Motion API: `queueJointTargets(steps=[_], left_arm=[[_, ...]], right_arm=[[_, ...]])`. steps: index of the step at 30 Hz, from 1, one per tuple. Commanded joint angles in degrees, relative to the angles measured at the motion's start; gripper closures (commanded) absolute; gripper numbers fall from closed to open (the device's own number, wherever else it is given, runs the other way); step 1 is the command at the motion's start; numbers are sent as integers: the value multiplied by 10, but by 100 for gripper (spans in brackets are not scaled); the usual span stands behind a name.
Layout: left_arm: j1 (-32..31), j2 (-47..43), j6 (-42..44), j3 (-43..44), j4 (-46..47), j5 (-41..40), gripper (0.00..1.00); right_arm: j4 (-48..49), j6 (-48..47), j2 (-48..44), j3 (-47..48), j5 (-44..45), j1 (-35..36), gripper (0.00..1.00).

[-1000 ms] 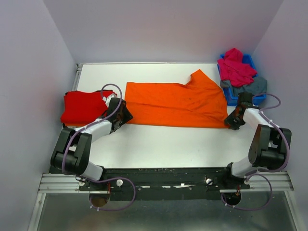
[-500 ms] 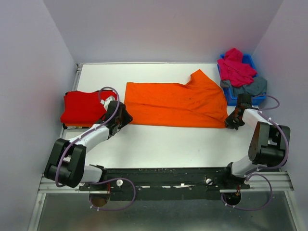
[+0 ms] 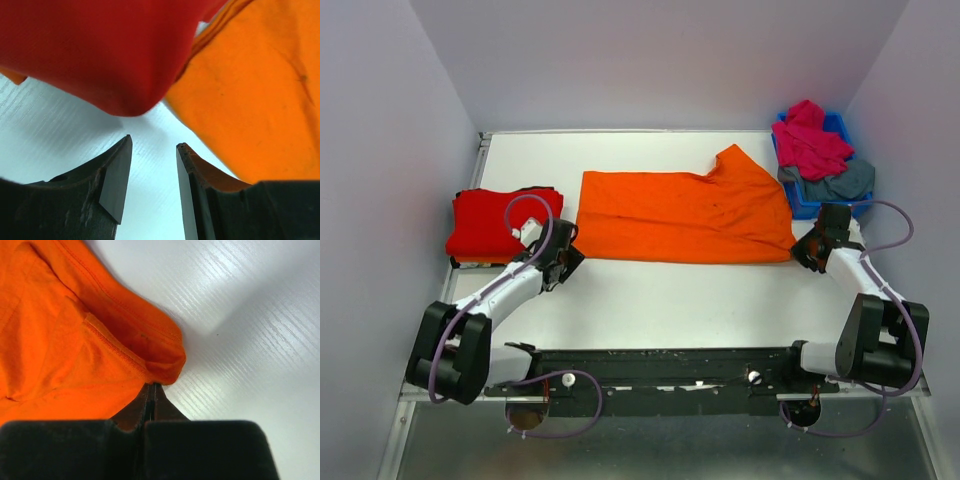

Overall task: Fold and stack the t-shirts
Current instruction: Fold the flattened tshirt in 1/3 of the way

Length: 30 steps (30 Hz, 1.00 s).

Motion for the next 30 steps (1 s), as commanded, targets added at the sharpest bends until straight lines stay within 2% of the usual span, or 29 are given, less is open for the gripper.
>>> queueJointTargets(steps=[1,8,14,24,26,30], left_arm=[[-3,53,-35,23,-23,-18,47],[-3,99,-45,49,-1,-23,48],[-3,103,-60,52,-2,-47,48],[-3,150,-101,30,85,-74,48],[-3,165,-104,43,71,-76,51],[-3,183,-115,54,61,-82,68]], right_arm=[[37,4,-20,-13,-9,-3,99],[45,4,-17,-16,-24,-3,99],[50,7,-24,-22,-24,-3,99],[56,13,-42,-34,-17,-3,99],[55,13,-44,-34,-17,-3,99],[54,15,-45,-36,-19,-3,99]])
